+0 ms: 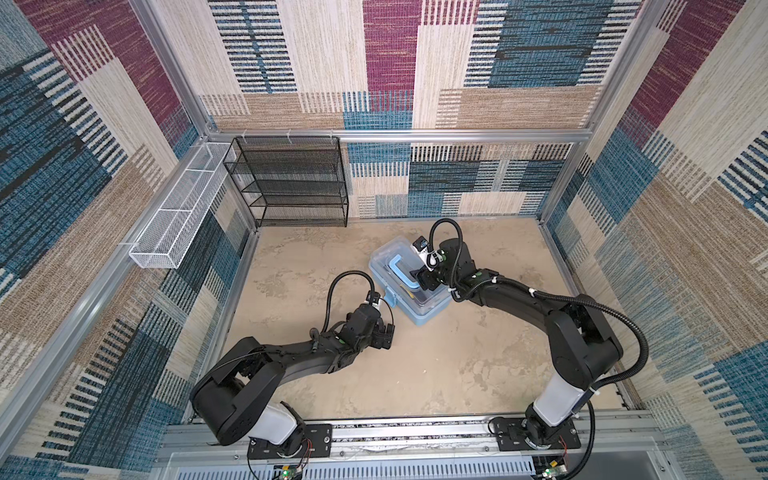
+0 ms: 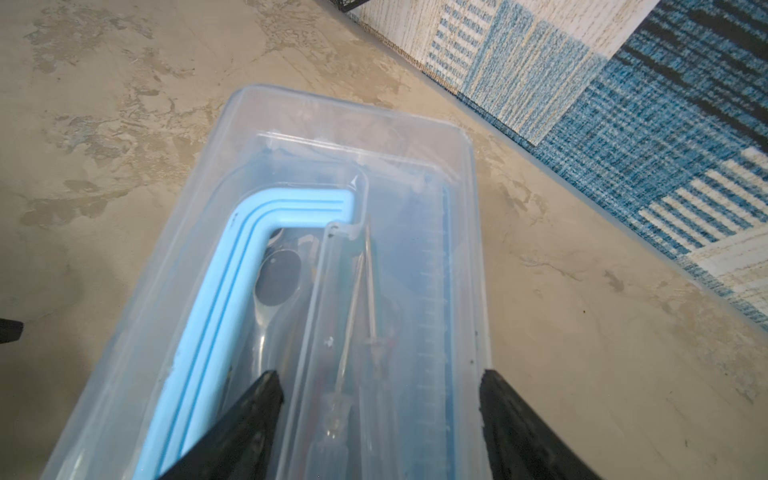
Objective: Pack the tool kit
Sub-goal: 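Flip the blue latch up toward the lid with the left gripper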
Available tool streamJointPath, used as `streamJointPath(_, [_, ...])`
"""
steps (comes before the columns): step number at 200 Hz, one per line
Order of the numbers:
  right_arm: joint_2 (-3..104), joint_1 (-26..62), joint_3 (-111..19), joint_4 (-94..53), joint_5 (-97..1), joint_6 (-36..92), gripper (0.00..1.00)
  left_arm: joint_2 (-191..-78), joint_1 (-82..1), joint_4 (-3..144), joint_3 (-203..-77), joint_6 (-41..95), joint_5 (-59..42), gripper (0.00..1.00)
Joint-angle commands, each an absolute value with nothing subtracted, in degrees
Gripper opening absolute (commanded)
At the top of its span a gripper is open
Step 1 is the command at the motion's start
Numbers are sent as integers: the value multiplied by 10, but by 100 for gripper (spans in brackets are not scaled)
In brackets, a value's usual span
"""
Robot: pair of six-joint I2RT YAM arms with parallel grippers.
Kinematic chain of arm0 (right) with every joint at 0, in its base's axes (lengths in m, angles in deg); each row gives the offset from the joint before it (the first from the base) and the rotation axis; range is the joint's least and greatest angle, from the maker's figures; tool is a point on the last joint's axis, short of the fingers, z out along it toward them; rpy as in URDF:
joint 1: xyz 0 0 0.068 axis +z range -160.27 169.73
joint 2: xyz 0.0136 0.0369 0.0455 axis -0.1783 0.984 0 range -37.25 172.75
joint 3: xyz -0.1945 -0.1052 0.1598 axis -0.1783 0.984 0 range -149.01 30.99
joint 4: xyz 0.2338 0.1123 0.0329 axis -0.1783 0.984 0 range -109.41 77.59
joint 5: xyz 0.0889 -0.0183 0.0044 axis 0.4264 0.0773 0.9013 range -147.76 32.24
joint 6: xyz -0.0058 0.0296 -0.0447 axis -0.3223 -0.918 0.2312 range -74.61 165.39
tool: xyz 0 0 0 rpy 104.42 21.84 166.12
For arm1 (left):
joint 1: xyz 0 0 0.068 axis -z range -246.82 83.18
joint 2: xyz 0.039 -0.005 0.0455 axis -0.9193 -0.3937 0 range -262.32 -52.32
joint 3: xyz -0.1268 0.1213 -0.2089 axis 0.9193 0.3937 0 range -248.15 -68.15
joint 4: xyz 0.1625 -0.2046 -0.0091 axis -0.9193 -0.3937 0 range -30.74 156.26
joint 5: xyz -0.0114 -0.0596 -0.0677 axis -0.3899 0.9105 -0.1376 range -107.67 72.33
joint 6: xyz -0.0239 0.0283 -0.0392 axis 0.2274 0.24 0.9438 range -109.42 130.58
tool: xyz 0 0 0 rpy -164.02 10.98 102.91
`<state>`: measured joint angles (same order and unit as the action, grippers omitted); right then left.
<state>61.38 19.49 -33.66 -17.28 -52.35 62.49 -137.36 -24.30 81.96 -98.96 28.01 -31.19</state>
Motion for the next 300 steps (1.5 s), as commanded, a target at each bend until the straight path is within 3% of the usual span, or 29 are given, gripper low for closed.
streamJointPath(1, [615, 197, -328, -47, -503, 612, 77, -1402, -229, 952, -977, 233, -391, 99])
streamJointPath(99, [626, 197, -327, -38, -522, 610, 77, -1677, -206, 1399, -961, 168, -486, 99])
streamJointPath(182, [626, 197, -312, -44, -527, 606, 77, -1698, -208, 1225, -1071, 156, -554, 99])
streamJointPath(300, [630, 197, -299, -59, -524, 606, 77, -1650, -211, 1251, -1043, 148, -577, 92])
